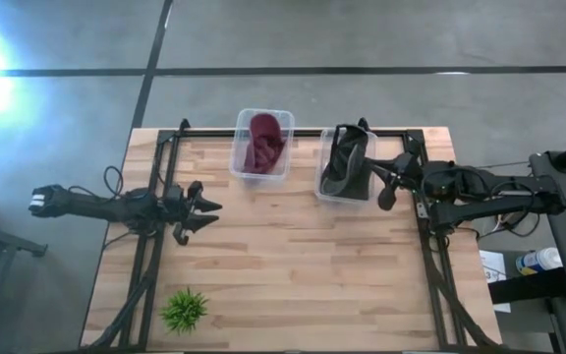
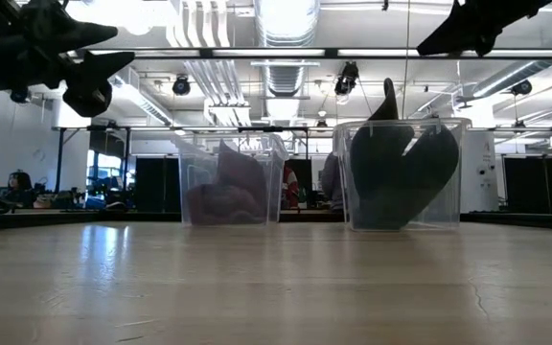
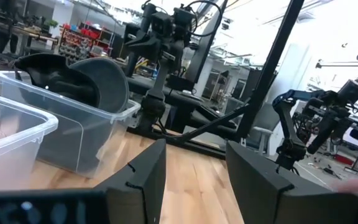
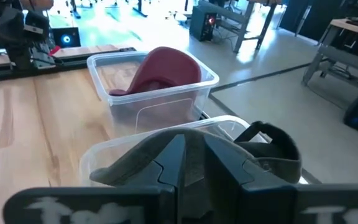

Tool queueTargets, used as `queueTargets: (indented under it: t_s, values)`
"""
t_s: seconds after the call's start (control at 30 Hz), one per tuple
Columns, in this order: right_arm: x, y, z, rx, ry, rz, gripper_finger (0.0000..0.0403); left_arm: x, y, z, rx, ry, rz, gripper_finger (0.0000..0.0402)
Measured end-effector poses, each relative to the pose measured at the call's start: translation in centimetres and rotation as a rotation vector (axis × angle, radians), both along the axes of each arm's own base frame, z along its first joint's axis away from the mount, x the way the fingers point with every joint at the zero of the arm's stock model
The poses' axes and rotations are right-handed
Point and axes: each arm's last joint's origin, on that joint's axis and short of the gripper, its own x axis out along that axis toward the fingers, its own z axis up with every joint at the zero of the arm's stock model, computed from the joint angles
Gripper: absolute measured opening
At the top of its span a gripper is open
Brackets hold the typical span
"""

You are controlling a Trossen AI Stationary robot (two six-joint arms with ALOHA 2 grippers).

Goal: Pick & Place hat
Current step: Return to Home Position

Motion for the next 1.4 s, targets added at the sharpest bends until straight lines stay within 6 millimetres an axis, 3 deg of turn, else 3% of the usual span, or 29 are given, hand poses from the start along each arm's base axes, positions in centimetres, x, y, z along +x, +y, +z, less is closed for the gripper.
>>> queueTargets:
  t_s: [0.6,0.8,1.03,1.4]
  values:
    - [1.3,0.0,-0.8,-0.007,0.073,0.001,0.0048,-1.6,1.2,1.2,-0.014,-0.145,0.098,0.0161]
    - [1.7,0.0,-1.1,-0.007,0.093,0.000,0.0048,-2.2,1.4,0.1,0.144,-0.042,0.128,0.0161]
    - [2.3,0.0,-1.5,-0.008,0.124,0.001,0.0048,-2.1,1.4,-1.1,0.160,0.083,0.122,0.0161]
    - [3.3,0.0,-2.2,-0.008,0.176,0.001,0.0048,-1.9,1.4,-1.4,0.153,0.113,0.118,0.0161]
